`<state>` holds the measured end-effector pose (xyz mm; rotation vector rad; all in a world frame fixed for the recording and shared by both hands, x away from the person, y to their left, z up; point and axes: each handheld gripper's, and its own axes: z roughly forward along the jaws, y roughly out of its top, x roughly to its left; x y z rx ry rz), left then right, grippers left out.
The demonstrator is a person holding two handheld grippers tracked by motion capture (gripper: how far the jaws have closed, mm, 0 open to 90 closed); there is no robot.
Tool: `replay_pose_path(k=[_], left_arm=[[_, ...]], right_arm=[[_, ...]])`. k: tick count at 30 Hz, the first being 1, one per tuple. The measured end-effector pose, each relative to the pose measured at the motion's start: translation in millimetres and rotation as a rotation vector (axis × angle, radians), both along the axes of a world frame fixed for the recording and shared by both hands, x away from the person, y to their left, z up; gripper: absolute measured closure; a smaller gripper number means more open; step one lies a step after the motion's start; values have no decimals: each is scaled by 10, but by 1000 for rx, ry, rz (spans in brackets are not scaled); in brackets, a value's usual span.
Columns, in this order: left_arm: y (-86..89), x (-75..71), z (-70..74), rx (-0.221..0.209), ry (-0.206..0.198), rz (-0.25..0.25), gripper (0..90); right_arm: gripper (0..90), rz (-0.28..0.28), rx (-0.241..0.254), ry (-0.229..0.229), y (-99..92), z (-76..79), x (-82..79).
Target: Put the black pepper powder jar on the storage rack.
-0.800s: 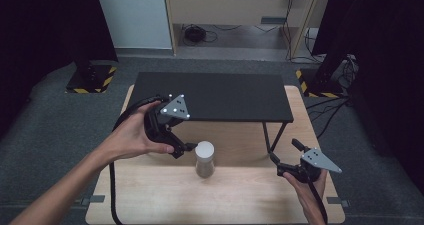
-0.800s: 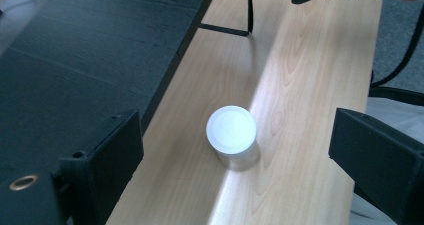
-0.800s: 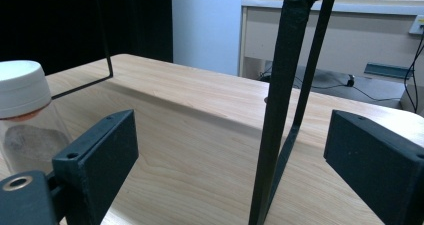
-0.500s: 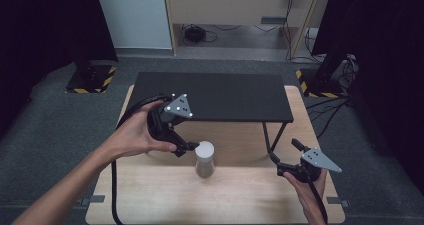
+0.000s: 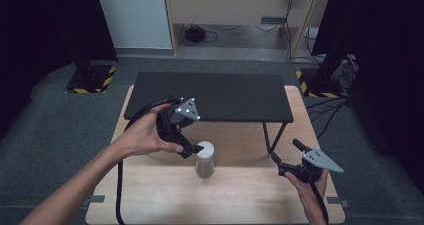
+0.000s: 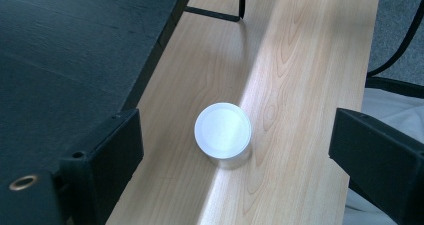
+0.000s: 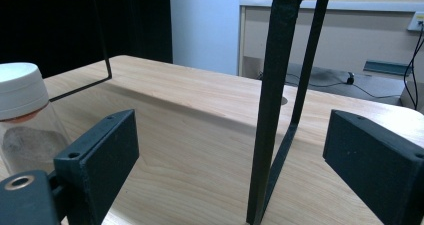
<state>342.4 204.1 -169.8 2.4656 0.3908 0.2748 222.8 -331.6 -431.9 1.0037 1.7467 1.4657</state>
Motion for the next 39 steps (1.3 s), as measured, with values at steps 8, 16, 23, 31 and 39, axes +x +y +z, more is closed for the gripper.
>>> replay_pose_path(k=[8, 16, 23, 31, 39], left_arm=[[-147, 107, -235, 22, 39, -11, 68], [-287, 241, -479, 50, 69, -2, 68], [-379, 368, -659, 71, 100, 13, 68], [-483, 449, -828, 101, 122, 15, 75], [-590, 501, -969, 154, 126, 20, 95]], right_arm=[[80, -3, 5, -3, -10, 0, -3], [83, 2, 1, -4, -6, 2, 3], [84, 4, 3, -4, -8, 4, 4], [85, 4, 8, -6, -18, 3, 6], [87, 5, 2, -9, -11, 8, 5]])
